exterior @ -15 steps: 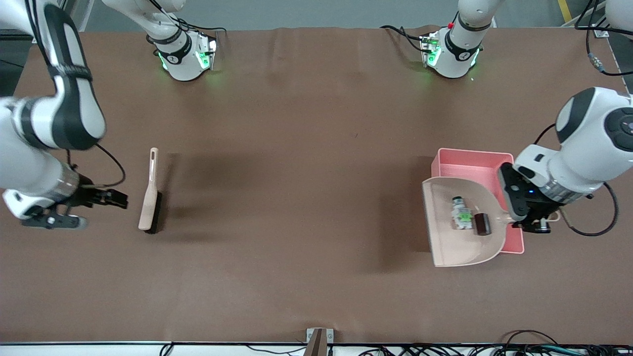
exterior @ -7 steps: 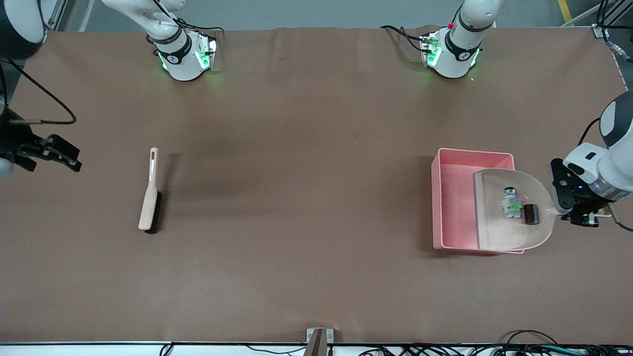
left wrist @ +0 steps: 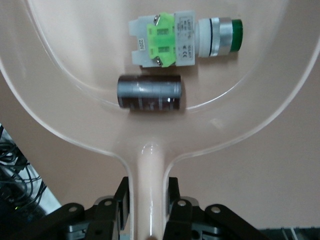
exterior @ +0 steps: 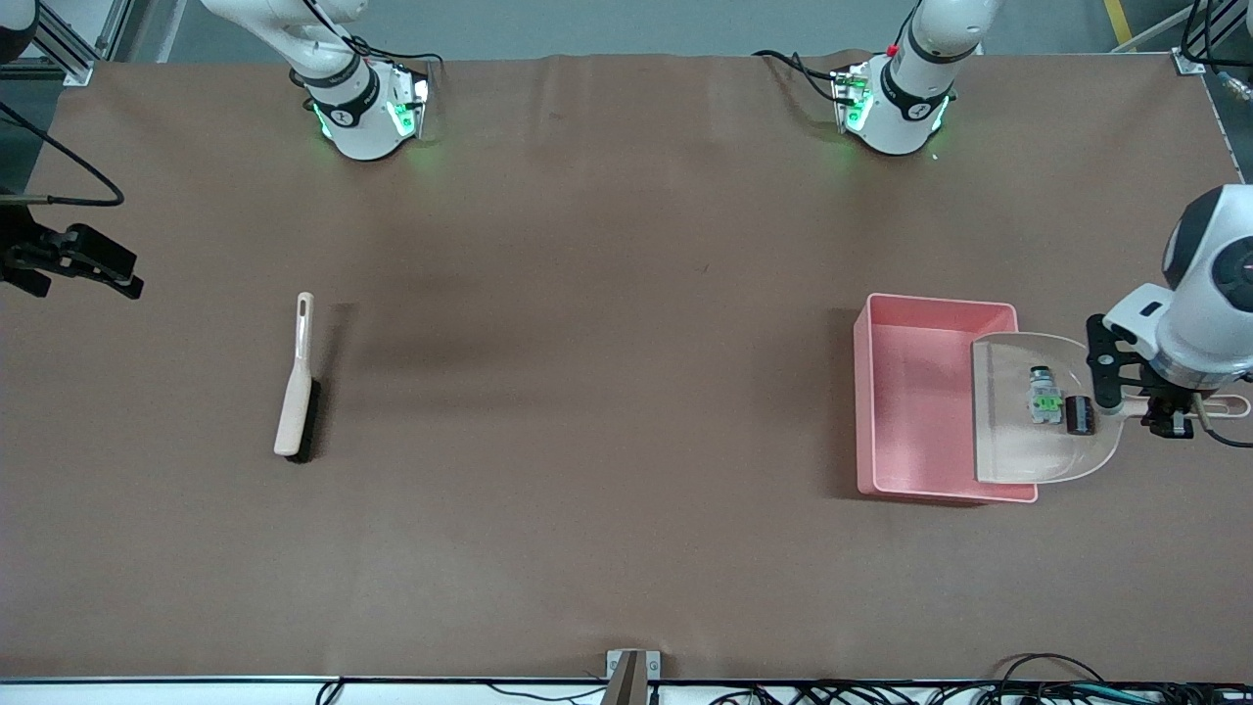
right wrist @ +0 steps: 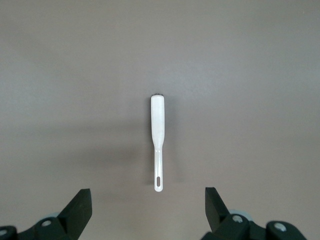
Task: Clean e-waste and dump in bin
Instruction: 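Tilt the dustpan with the left gripper to dump the parts into the bin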
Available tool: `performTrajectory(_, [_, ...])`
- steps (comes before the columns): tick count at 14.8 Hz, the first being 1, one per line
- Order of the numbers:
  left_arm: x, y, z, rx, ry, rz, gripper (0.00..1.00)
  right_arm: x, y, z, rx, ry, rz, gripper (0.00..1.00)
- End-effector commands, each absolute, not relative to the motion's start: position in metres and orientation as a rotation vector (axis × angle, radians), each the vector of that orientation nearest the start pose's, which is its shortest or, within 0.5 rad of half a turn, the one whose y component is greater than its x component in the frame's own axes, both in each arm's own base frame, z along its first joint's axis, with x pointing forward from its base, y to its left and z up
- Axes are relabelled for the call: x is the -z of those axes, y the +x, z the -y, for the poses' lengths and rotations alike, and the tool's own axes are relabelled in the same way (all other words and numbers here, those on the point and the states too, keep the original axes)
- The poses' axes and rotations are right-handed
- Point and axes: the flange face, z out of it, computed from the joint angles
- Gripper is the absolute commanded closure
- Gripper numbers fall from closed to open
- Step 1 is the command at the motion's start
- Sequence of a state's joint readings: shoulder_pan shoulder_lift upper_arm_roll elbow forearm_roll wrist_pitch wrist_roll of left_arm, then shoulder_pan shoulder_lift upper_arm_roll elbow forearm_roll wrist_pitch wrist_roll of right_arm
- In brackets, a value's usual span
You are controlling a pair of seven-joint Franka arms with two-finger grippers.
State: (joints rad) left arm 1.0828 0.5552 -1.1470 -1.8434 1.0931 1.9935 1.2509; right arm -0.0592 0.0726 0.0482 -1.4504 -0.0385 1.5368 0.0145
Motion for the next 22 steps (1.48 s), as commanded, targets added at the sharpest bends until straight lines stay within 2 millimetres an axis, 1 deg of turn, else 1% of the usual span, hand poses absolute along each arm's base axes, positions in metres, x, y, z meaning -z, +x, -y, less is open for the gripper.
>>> performTrajectory(1, [-0.388,0.619,-0.060,-0.466,-1.644,-1.983,0.99,-0.641,0.568,0.017,-0.026,-3.168,-0.115,0.00])
performTrajectory(2, [-0.385,0.620,-0.042,-0.520,-1.580,-1.963,0.99,-0.650,0.562,0.017,-0.024,-3.169,-0.117,0.00])
performTrajectory(3, [-0.384,0.619,-0.033,-0.555,-1.567,-1.920,0.99,-0.653,0.558,0.012,-0.033,-3.177,-0.121,0.00])
performTrajectory(4, [-0.382,0.620,-0.021,-0.559,-1.561,-1.897,0.99,-0.650,0.559,0.007,-0.044,-3.184,-0.130,0.00])
performTrajectory(5, [-0.381,0.622,-0.013,-0.554,-1.549,-1.888,0.99,-0.651,0.560,0.007,-0.026,-3.182,-0.180,0.00])
performTrajectory(6, [-0.383,0.625,-0.006,-0.542,-1.538,-1.881,0.99,-0.651,0.561,0.005,-0.020,-3.178,-0.217,0.00])
performTrajectory(8, [-0.386,0.630,0.002,-0.543,-1.493,-1.863,0.99,-0.654,0.561,-0.011,-0.002,-3.175,-0.187,0.00])
performTrajectory(10, [-0.392,0.631,0.008,-0.570,-1.463,-1.839,0.99,-0.654,0.560,-0.020,0.001,-3.175,-0.164,0.00])
performTrajectory(12, [-0.410,0.639,0.012,-0.549,-1.470,-1.817,0.99,-0.653,0.562,-0.012,0.011,-3.165,-0.189,0.00])
performTrajectory(15, [-0.448,0.651,0.032,-0.480,-1.552,-1.766,0.99,-0.653,0.565,-0.008,0.050,-3.162,-0.200,0.00])
performTrajectory(16, [-0.456,0.654,0.039,-0.449,-1.575,-1.773,0.99,-0.652,0.566,-0.005,0.047,-3.161,-0.207,0.00])
performTrajectory(18, [-0.481,0.660,0.057,-0.355,-1.663,-1.793,0.99,-0.651,0.567,-0.004,0.064,-3.160,-0.214,0.00])
performTrajectory(19, [-0.491,0.662,0.070,-0.296,-1.717,-1.819,0.99,-0.648,0.571,-0.002,0.095,-3.154,-0.219,0.00])
performTrajectory(20, [-0.496,0.661,0.084,-0.253,-1.761,-1.834,0.99,-0.648,0.574,0.001,0.141,-3.141,-0.227,0.00])
performTrajectory(22, [-0.496,0.655,0.110,-0.187,-1.857,-1.831,0.99,-0.649,0.572,0.001,0.141,-3.137,-0.229,0.00])
